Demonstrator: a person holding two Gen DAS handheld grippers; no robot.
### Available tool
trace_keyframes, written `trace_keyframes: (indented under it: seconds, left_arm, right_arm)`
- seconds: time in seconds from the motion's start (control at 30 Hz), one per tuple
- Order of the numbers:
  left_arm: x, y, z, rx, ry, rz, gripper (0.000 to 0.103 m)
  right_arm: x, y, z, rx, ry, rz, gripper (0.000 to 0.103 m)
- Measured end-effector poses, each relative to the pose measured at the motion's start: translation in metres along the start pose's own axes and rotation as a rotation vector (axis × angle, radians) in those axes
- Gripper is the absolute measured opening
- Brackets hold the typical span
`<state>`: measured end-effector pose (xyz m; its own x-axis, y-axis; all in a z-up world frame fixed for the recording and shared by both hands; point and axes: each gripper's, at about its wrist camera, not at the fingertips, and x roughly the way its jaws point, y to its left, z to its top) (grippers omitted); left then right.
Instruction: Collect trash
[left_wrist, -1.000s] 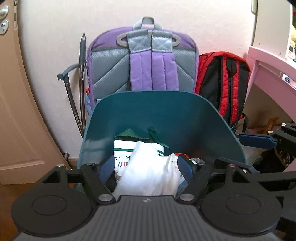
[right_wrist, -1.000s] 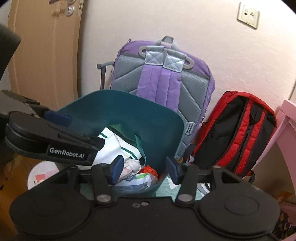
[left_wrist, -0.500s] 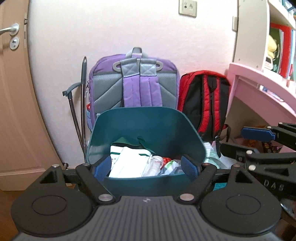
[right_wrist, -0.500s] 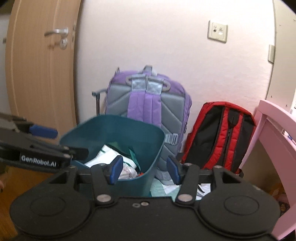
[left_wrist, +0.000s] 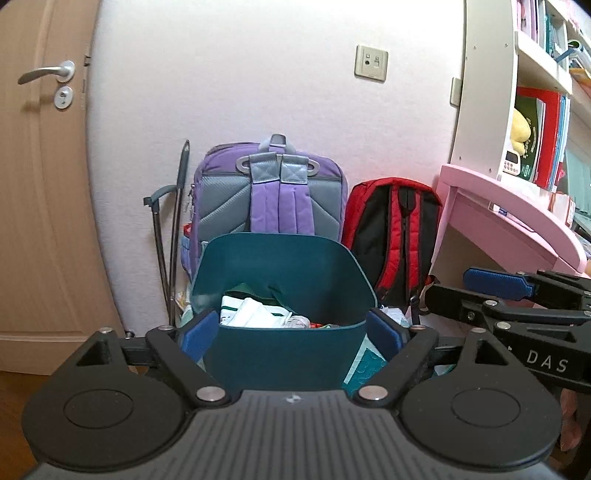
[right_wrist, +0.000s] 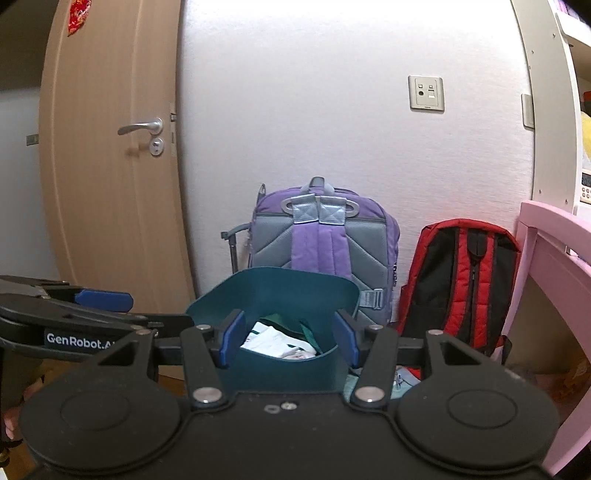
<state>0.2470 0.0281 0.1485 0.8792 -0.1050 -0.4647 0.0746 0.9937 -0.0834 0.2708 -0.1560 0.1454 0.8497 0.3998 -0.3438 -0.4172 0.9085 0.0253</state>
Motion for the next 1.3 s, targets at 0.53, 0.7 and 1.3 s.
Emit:
trace_keyframes:
  seconds: [0.53,0.7,1.3]
  left_arm:
    - [-0.041,-0.015,-0.019,0.032,-0.026,0.035,0.098]
    - [-0.053,-0.018,-0.017,0.011,-0.035,0.026,0.098]
    - [-0.101,-0.017,-0.017,-0.017,-0.051,0.025,0.098]
  right_arm:
    - [-0.039,0.006,-0.010,0.041,-0.023,0.024,0.055]
    - [-0.050,0.008,-0.008,0.040,-0.020,0.025,0.056]
    - [-0.094,0.034,-0.003,0.001,-0.041,0.043,0.056]
